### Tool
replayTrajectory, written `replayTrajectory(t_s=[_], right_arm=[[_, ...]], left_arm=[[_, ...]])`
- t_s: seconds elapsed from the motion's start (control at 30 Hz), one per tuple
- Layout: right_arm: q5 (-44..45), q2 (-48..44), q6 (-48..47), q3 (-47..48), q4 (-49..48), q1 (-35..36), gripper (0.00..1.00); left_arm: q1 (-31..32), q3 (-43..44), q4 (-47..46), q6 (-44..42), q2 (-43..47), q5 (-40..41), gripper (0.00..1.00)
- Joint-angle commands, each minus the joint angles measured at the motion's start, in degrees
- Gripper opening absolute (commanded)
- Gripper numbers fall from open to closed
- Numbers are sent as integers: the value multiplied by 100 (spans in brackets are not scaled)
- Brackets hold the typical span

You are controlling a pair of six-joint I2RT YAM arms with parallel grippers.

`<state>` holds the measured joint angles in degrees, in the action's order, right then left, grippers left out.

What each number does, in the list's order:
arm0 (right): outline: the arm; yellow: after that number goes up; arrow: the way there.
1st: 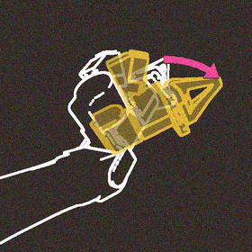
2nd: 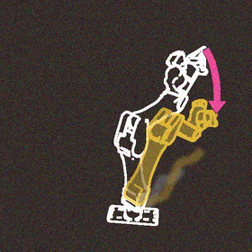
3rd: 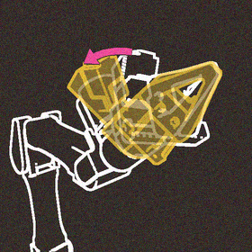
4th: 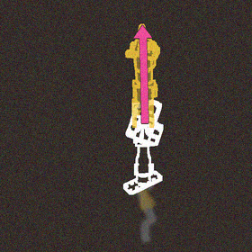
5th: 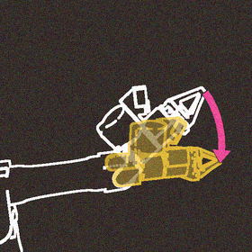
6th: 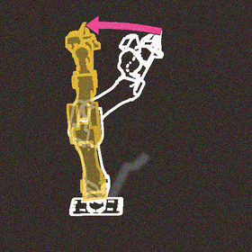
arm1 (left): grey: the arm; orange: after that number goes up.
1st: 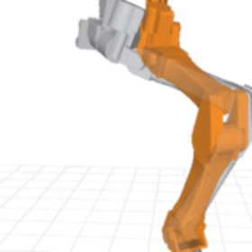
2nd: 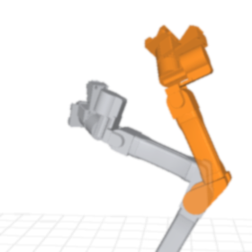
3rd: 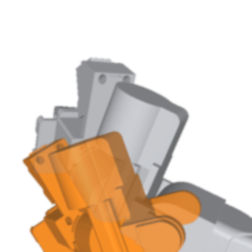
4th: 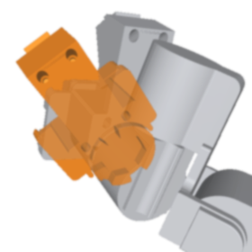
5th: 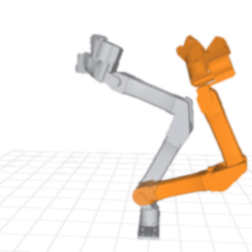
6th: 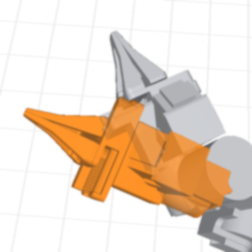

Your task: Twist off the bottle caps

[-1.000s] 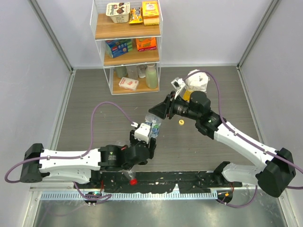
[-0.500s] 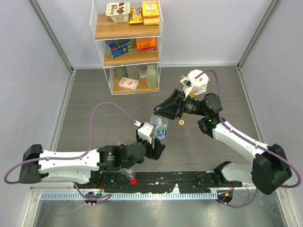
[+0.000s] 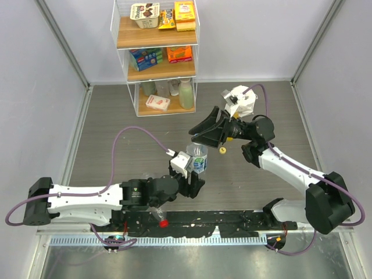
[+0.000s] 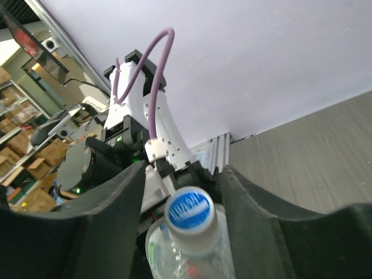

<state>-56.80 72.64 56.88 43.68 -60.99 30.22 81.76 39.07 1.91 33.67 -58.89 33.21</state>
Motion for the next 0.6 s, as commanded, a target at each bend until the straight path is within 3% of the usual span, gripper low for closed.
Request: replayTrajectory(t_s=[0.0,0.03,0.17,0.4,0.57], right_arm=[[502,-303,105,246,-134,-51,69],[642,-347,-175,298,320,-60,80],[1431,-698,-1255,492,2164,-42,96],[3163,-1085,-2286,1159,4900,-16,100],[3938,-1015,-2524,1502,5799,221,100]], left_arm=[[25,-215,398,-71,71,-87,0],[25,-224,415,-71,88,-87,0],[33,-286,424,-62,176,-25,0],[33,-207,599,-10,124,325,0],[51,144,1011,60,-174,835,0]])
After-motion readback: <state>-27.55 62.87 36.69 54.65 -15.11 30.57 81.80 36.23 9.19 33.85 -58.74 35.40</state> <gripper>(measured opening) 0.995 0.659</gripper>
